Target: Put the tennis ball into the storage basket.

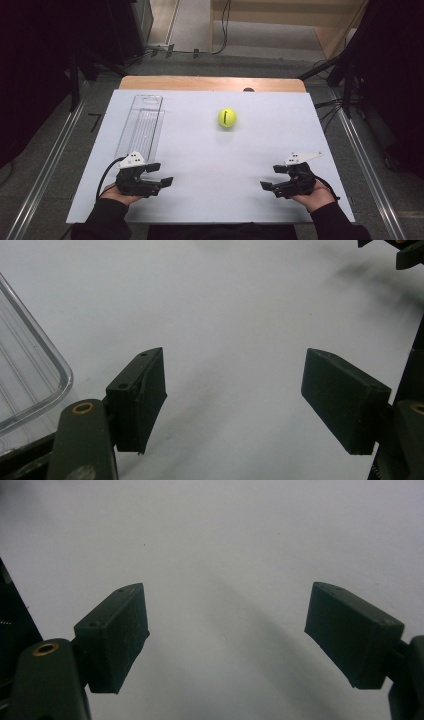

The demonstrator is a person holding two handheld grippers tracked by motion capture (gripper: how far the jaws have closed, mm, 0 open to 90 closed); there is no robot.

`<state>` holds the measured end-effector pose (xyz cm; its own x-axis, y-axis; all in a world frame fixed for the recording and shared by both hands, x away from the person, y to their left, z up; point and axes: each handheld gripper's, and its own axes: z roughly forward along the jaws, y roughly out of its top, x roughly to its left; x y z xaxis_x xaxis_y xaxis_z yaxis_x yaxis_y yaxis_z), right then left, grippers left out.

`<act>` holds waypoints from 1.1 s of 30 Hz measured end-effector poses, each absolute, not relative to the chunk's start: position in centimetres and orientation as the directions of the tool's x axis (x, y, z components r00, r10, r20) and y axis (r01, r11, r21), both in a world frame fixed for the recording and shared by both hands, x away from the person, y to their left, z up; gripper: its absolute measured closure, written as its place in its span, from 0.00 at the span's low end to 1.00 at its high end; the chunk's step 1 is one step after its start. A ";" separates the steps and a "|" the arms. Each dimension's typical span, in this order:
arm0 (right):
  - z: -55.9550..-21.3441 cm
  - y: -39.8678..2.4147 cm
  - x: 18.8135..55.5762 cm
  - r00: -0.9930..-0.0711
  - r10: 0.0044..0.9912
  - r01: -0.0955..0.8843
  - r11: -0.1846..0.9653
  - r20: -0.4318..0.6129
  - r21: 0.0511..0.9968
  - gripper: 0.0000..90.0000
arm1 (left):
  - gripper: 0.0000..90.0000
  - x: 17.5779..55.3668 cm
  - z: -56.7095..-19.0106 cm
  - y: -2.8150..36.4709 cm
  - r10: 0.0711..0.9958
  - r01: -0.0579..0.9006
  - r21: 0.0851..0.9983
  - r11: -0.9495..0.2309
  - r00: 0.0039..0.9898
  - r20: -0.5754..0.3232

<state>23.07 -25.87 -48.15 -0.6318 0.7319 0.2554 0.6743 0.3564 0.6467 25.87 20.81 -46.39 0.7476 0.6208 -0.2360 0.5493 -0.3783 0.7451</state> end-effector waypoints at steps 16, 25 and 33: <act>-48.2 -26.0 23.0 -0.627 0.732 0.682 0.352 0.265 0.641 0.17 | 0.30 26.1 -46.4 20.7 0.617 0.561 0.747 -0.358 0.742 -0.261; -48.1 -25.9 23.0 -0.626 0.730 0.682 0.345 0.272 0.645 0.17 | 0.27 26.2 -46.4 20.8 0.617 0.563 0.750 -0.346 0.739 -0.270; -48.2 -25.8 23.0 -0.631 0.729 0.680 0.354 0.267 0.642 0.17 | 0.25 26.2 -46.4 20.7 0.612 0.566 0.746 -0.351 0.742 -0.275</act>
